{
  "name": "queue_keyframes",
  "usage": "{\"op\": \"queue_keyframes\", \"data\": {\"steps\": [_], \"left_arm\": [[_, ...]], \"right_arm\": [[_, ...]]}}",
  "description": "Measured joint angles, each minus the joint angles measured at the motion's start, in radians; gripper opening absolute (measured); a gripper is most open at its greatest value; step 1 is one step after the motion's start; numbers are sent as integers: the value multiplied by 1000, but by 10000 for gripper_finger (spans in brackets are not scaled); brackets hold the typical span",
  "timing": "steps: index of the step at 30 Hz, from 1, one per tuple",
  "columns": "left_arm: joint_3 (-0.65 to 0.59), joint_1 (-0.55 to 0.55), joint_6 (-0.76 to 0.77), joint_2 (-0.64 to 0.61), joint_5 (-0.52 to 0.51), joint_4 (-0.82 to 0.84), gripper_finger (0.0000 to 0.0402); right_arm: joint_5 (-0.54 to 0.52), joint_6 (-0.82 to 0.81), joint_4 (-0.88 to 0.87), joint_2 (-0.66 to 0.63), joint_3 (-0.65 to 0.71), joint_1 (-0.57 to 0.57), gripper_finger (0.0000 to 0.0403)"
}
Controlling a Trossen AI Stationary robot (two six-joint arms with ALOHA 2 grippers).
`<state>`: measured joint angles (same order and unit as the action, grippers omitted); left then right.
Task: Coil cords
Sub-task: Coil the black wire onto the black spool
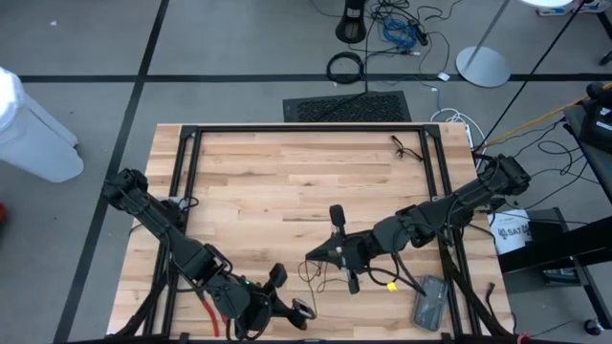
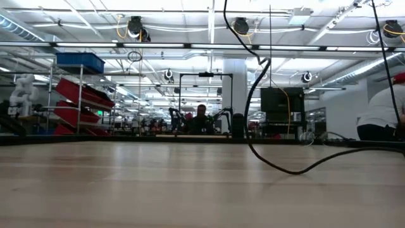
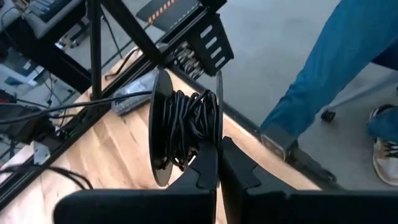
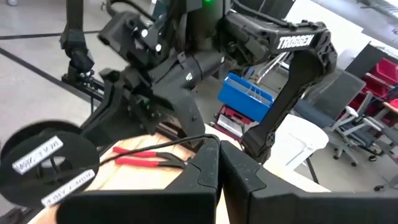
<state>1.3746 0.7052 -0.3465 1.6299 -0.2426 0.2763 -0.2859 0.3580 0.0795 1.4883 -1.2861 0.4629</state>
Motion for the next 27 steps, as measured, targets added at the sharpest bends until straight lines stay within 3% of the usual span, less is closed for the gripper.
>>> {"op": "queue_keyframes", "data": {"steps": [8,13,21,27], "left_arm": [[0,4,62,1,0,-22,2],[0,8,165,-22,-128,73,2],[0,11,361,-88,-290,228,2],[0,11,394,-94,-358,290,2]], "right_arm": [[-12,-39,-86,0,0,0,0],[-85,-125,-253,-37,0,18,0],[-85,-396,-535,-72,0,41,18],[-109,-542,-580,-65,54,68,45]]}}
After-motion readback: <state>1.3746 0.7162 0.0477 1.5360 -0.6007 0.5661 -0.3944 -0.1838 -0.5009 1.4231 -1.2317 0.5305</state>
